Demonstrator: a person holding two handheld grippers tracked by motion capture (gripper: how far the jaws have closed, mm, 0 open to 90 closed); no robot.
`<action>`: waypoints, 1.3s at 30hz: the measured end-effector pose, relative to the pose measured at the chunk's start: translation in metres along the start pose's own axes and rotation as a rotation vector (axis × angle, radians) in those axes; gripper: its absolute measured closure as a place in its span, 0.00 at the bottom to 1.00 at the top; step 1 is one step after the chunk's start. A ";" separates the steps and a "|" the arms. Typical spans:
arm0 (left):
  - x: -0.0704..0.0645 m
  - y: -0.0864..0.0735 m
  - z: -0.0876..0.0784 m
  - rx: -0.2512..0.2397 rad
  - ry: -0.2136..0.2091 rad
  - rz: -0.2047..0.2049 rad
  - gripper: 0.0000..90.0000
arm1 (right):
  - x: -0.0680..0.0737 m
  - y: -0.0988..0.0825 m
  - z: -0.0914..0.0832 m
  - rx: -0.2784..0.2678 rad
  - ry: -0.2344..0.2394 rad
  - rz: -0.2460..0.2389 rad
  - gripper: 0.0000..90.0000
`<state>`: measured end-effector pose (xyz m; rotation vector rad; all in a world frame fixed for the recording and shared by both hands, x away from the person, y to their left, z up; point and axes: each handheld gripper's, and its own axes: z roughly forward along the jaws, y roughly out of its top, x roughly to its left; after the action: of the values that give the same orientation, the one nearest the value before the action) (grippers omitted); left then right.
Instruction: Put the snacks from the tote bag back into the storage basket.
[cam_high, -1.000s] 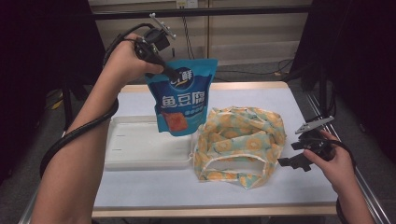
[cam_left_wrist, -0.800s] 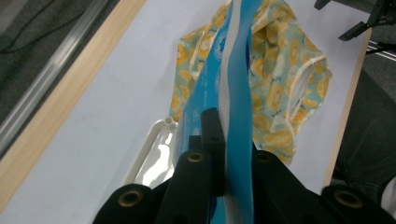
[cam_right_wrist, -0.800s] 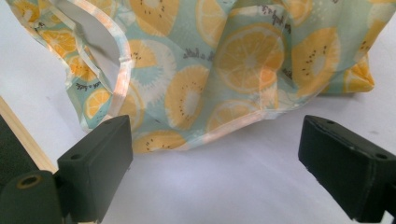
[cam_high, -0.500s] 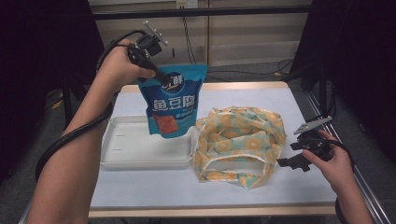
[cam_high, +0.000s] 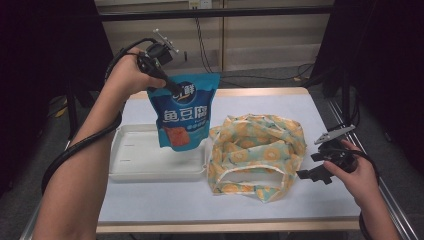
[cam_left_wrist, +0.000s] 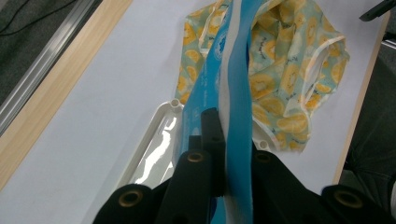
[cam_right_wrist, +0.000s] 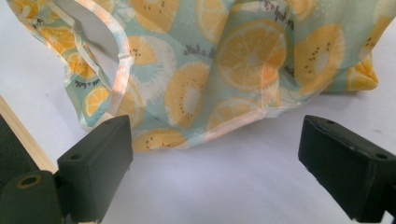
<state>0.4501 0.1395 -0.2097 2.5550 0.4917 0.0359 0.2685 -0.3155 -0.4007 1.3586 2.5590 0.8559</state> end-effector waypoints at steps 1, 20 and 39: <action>0.001 -0.001 0.001 0.000 -0.009 -0.005 1.00 | 0.000 0.000 0.000 0.000 -0.001 -0.001 0.11; 0.024 -0.028 0.012 0.013 -0.020 0.006 1.00 | 0.000 -0.001 0.002 0.011 -0.001 0.006 0.11; 0.051 -0.048 0.033 -0.050 -0.013 -0.039 1.00 | 0.000 -0.003 0.006 0.033 -0.003 0.008 0.11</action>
<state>0.4854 0.1786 -0.2661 2.4948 0.5287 0.0177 0.2685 -0.3147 -0.4074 1.3792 2.5788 0.8158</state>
